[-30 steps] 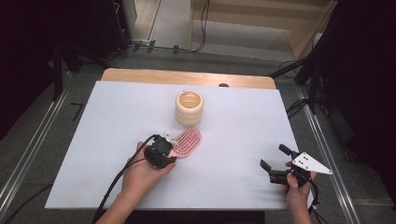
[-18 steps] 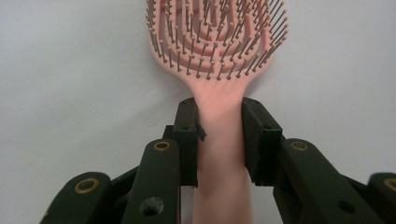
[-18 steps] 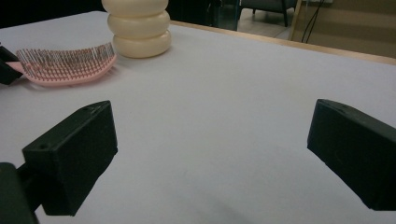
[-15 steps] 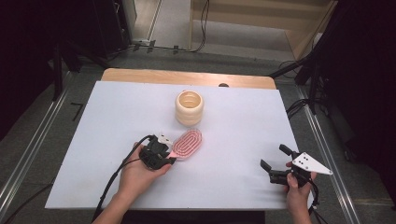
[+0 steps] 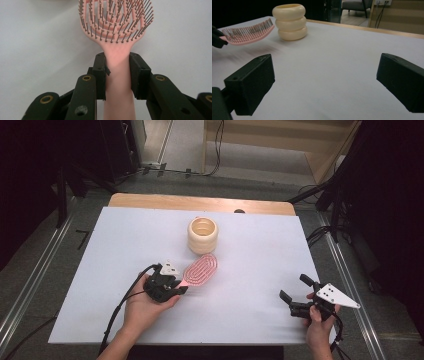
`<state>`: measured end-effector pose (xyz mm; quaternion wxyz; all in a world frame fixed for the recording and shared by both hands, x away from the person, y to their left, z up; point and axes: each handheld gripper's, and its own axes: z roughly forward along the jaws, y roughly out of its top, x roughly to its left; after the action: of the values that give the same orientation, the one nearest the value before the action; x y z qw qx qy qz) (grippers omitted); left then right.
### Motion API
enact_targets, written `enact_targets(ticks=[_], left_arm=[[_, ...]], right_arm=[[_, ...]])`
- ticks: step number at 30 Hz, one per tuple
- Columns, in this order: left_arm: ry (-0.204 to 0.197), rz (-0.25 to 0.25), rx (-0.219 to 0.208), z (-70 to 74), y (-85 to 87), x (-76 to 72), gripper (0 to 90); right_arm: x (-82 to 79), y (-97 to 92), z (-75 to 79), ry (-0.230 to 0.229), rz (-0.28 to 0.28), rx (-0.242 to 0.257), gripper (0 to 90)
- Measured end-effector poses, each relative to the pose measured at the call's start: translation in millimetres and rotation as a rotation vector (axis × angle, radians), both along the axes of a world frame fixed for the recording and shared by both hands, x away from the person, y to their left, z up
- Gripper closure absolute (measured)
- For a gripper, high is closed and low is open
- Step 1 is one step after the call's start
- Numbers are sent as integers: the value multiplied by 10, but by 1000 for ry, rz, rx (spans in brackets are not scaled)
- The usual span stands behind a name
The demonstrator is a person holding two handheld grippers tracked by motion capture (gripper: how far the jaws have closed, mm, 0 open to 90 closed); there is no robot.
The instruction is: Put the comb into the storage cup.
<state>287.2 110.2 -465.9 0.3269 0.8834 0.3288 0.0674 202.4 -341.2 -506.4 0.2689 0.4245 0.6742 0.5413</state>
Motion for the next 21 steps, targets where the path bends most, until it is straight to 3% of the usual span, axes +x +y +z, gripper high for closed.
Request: enact_targets(ticks=[6,21], left_arm=[[-42,-17,-40,38,12,-40,703],[-137,-1,-128,151,93,-86,703]], right_arm=[[-3,120,155,-3,32,39,1],[127,577,541,-9,122,58,1]])
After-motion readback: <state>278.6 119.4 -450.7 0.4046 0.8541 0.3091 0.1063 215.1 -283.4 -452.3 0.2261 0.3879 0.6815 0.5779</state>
